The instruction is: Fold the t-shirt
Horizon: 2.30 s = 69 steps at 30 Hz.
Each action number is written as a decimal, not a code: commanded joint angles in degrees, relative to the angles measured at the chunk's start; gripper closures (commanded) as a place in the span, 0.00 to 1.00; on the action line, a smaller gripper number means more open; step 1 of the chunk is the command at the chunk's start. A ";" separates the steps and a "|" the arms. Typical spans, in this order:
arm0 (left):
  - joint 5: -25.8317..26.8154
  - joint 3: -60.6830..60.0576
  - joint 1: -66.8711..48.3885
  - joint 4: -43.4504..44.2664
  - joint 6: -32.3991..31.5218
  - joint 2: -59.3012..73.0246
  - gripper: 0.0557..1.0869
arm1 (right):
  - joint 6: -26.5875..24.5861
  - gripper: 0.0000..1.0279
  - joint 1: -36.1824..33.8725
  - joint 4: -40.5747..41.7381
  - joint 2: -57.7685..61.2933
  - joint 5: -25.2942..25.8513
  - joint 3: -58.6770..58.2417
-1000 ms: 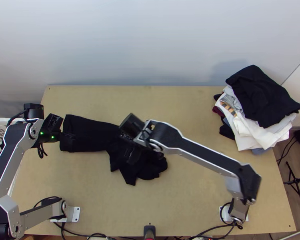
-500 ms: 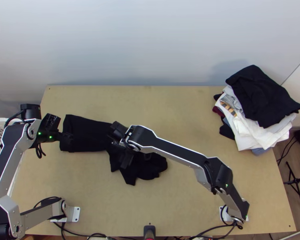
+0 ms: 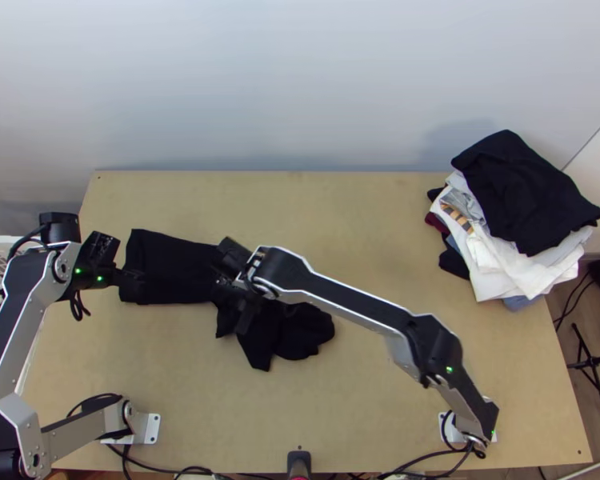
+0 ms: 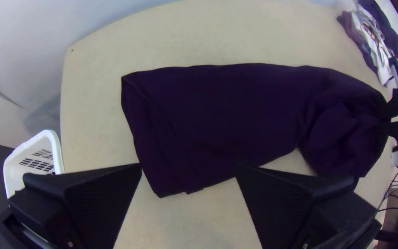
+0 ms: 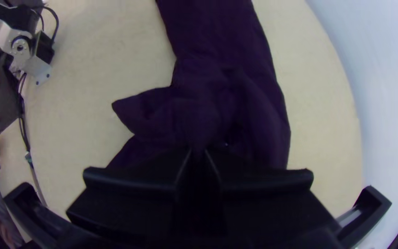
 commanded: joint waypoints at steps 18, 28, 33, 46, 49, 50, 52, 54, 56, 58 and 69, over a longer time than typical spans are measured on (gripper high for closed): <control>-3.53 -3.28 -9.04 4.76 1.72 4.13 0.04 | 3.98 0.97 -21.25 -1.86 -33.69 1.02 -11.26; -5.55 -2.40 -21.35 6.96 0.92 8.26 0.04 | 3.45 0.97 -22.22 -1.16 -36.59 1.10 -18.47; -5.55 -1.08 -29.00 7.13 0.05 9.58 0.04 | 3.19 0.97 -22.48 -1.07 -34.31 1.19 -17.86; -4.32 -0.64 -36.64 7.13 0.31 14.32 0.04 | 2.49 0.97 -22.48 -0.72 -30.62 1.28 -16.54; -4.32 -0.64 -37.26 10.47 -0.22 17.14 0.04 | 2.40 0.97 -22.48 -0.63 -30.35 1.28 -16.36; -4.41 -0.29 -37.52 11.18 -0.48 18.01 0.04 | 2.31 0.97 -22.48 -0.72 -30.26 1.28 -16.36; -4.50 0.68 -37.70 12.32 -1.18 19.95 0.06 | 2.22 0.97 -22.48 -0.63 -30.09 1.37 -16.36; -4.41 1.91 -37.61 12.76 -1.62 22.06 0.15 | 2.13 0.97 -22.48 -0.63 -30.00 1.63 -16.27; -4.23 2.26 -37.34 13.99 -1.62 23.46 0.28 | 1.96 0.97 -22.48 -0.72 -30.00 1.81 -16.27; -2.30 0.50 -37.08 17.59 -0.04 23.46 0.46 | 1.78 0.97 -22.48 -0.72 -30.00 1.89 -16.36; 2.10 0.94 -31.28 16.62 1.01 18.54 0.96 | 1.52 0.97 -22.48 -0.72 -30.44 2.16 -16.27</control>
